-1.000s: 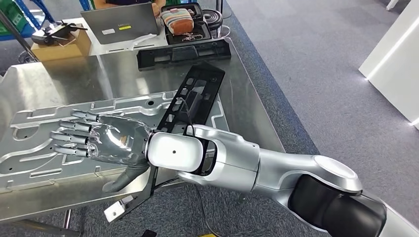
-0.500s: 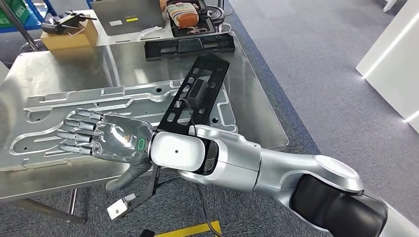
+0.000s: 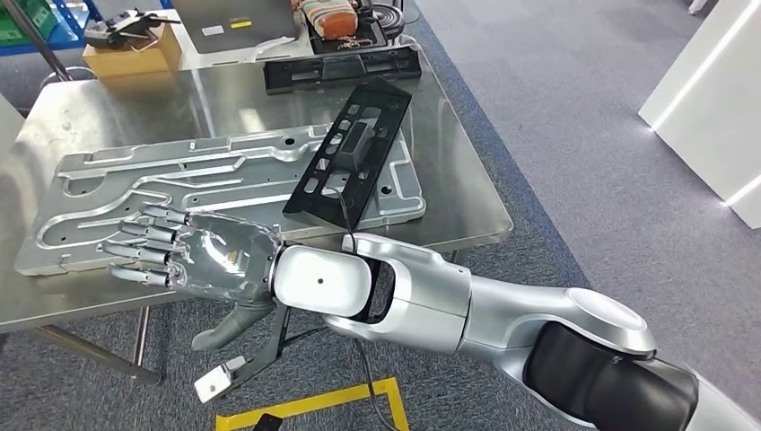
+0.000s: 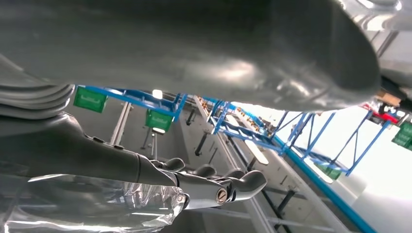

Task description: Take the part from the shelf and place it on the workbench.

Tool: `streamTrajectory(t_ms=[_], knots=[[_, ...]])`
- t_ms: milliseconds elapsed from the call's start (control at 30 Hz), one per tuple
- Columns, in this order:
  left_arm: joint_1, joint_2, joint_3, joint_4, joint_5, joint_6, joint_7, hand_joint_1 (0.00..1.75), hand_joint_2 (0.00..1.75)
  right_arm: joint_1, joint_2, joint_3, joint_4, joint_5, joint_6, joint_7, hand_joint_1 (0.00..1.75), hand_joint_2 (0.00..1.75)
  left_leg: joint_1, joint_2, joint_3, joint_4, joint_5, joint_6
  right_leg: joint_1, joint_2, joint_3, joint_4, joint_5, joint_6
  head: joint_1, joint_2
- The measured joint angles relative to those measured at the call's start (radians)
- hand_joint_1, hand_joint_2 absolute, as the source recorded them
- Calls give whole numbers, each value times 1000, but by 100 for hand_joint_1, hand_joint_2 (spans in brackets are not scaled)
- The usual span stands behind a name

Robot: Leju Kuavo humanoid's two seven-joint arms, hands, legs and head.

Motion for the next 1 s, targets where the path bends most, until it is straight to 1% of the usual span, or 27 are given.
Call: streamTrajectory(t_ms=[33,100,133,167,200,233,267,300,333,367,400,433,467,500,533,600,633,667,700,733,767,800,833,867,900,967,1000], knots=[[1,1,0,0,1,1,0,0,0,1,3,-1,1,0,0,0,0,0,2,-1,-12,34,-41,-6,-5,-2,-11,-7,16,-3,0,0],[2,2,1,0,1,2,-1,0,0,3,9,-2,3,0,2,0,0,0,11,-1,-41,154,-145,-19,-8,-4,-40,-8,42,-4,0,0],[2,3,1,0,1,3,-1,0,0,5,11,-2,5,-1,3,-1,0,0,16,-1,-51,218,-176,-26,-10,-5,-58,-7,55,-1,0,0],[3,4,1,0,1,4,-1,0,0,8,12,-2,6,-1,5,-1,0,0,22,-1,-50,261,-181,-33,-12,-7,-75,-6,67,3,0,0],[3,5,1,0,1,5,-2,0,0,10,12,-2,7,-2,6,-1,0,0,28,-1,-34,273,-164,-41,-15,-8,-93,-3,80,7,0,0],[3,7,1,0,1,5,-2,0,0,11,12,-2,7,-3,7,-1,0,0,34,0,-1,251,-137,-49,-19,-9,-112,2,91,13,0,0],[2,7,1,0,1,6,-2,0,0,12,12,-2,7,-4,8,-1,0,0,40,0,47,197,-117,-56,-23,-9,-130,10,100,20,0,0],[1,7,2,0,1,6,-2,0,0,12,13,-3,8,-6,8,-1,0,0,43,-1,104,124,-119,-64,-25,-8,-145,18,108,28,0,0],[0,7,2,0,1,6,-2,0,0,13,14,-5,8,-8,8,-1,0,0,43,-3,148,63,-131,-61,-26,-7,-155,26,115,35,0,0],[0,7,2,0,1,7,-2,0,0,15,14,-8,8,-11,8,-1,0,0,42,-5,175,20,-149,-56,-25,-7,-161,31,121,42,0,0],[0,7,2,0,1,7,-3,0,0,16,15,-11,8,-13,8,-1,0,0,38,-7,184,0,-160,-45,-24,-6,-163,32,129,49,0,0],[0,7,2,0,0,7,-3,0,0,18,14,-14,8,-15,7,-1,0,0,36,-8,176,1,-156,-30,-25,-6,-163,30,139,56,0,0],[0,7,2,0,-1,7,-3,0,0,19,12,-16,10,-15,6,-1,0,0,35,-5,169,0,-148,-19,-27,-5,-166,30,141,63,0,0],[-1,7,2,0,-3,6,-3,0,0,21,10,-18,11,-16,3,-1,0,0,34,-3,161,0,-137,-7,-29,-4,-174,41,125,67,0,0],[-2,7,2,0,-5,5,-2,0,0,23,6,-20,13,-16,-2,-1,0,0,34,0,149,-2,-124,4,-30,-3,-187,70,89,70,1,0],[-6,7,3,0,-12,2,1,0,0,29,-2,-26,18,-15,-17,-1,0,0,30,2,119,-3,-96,17,-29,-1,-224,191,-20,70,1,0],[-7,7,3,0,-15,0,3,0,0,34,-7,-29,21,-15,-25,-1,0,0,26,2,102,-2,-82,20,-28,0,-239,262,-60,70,1,0],[-8,7,3,0,-17,-2,6,0,0,40,-12,-31,25,-14,-33,-1,0,0,22,2,84,-1,-69,22,-26,2,-245,317,-77,69,0,0],[-9,7,3,0,-18,-3,8,0,0,45,-16,-33,29,-14,-39,-2,0,0,18,2,68,-1,-57,23,-24,3,-236,342,-70,65,0,0],[-10,7,3,0,-19,-4,9,0,0,50,-19,-35,33,-14,-43,-3,0,0,13,2,52,-1,-45,23,-20,4,-208,329,-48,57,0,0],[-12,7,3,0,-19,-4,10,0,0,52,-21,-37,37,-13,-47,-4,0,0,9,1,38,-1,-33,24,-15,4,-163,282,-27,45,0,0],[-13,5,3,0,-19,-4,10,0,0,53,-21,-40,39,-13,-50,-5,0,0,6,1,26,0,-21,23,-8,6,-102,210,-21,30,0,0],[-15,3,3,-1,-19,-4,10,0,0,53,-21,-42,41,-13,-52,-6,0,0,4,0,17,0,-11,21,-1,5,-41,129,-28,18,0,0],[-16,1,3,-1,-20,-4,10,0,0,53,-21,-45,43,-13,-55,-7,0,0,4,0,13,-1,0,18,6,5,3,67,-39,12,0,0],[-17,-1,3,-1,-20,-4,10,0,0,54,-21,-47,44,-12,-56,-7,0,0,5,1,11,-4,10,14,11,4,29,27,-48,9,0,0],[-18,-1,3,-1,-23,-5,10,0,0,56,-22,-48,48,-12,-58,-8,0,0,8,2,8,-12,28,3,12,0,27,4,-31,10,0,0],[-18,-1,3,-1,-25,-5,11,0,0,57,-22,-48,51,-12,-59,-8,0,0,9,1,1,-5,16,-2,10,-1,20,-2,-18,6,0,0]])
